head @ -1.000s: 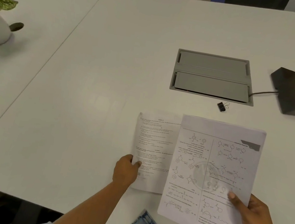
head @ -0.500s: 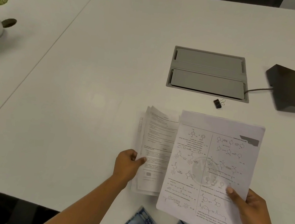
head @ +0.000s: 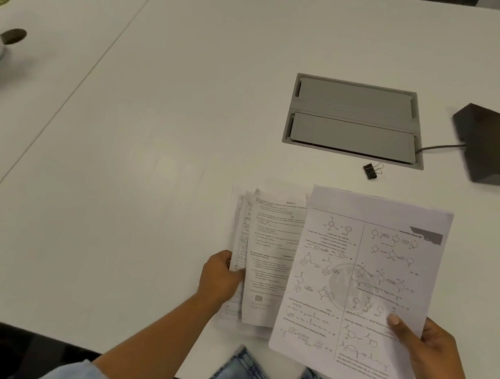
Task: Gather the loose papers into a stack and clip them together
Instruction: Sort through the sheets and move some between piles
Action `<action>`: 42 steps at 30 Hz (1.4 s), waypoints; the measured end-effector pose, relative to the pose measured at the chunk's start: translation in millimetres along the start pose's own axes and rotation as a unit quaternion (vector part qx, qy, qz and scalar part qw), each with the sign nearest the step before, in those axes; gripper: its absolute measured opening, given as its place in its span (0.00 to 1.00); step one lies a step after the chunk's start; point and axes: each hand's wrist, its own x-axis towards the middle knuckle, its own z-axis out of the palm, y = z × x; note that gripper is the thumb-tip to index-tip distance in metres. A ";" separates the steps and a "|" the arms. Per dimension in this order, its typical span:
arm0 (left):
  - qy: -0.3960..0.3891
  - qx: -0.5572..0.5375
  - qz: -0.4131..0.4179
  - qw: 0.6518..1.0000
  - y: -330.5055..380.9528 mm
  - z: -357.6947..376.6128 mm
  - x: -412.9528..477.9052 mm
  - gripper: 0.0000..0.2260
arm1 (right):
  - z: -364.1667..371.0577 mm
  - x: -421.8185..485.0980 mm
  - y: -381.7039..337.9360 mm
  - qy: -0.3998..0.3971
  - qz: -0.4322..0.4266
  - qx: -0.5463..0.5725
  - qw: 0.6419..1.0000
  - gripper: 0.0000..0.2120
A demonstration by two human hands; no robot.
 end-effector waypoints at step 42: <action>0.230 -0.114 0.124 0.958 41.1 -144.9 -44.2 0.09 | 18.6 8.5 -10.3 0.013 0.012 -0.002 1.000 0.05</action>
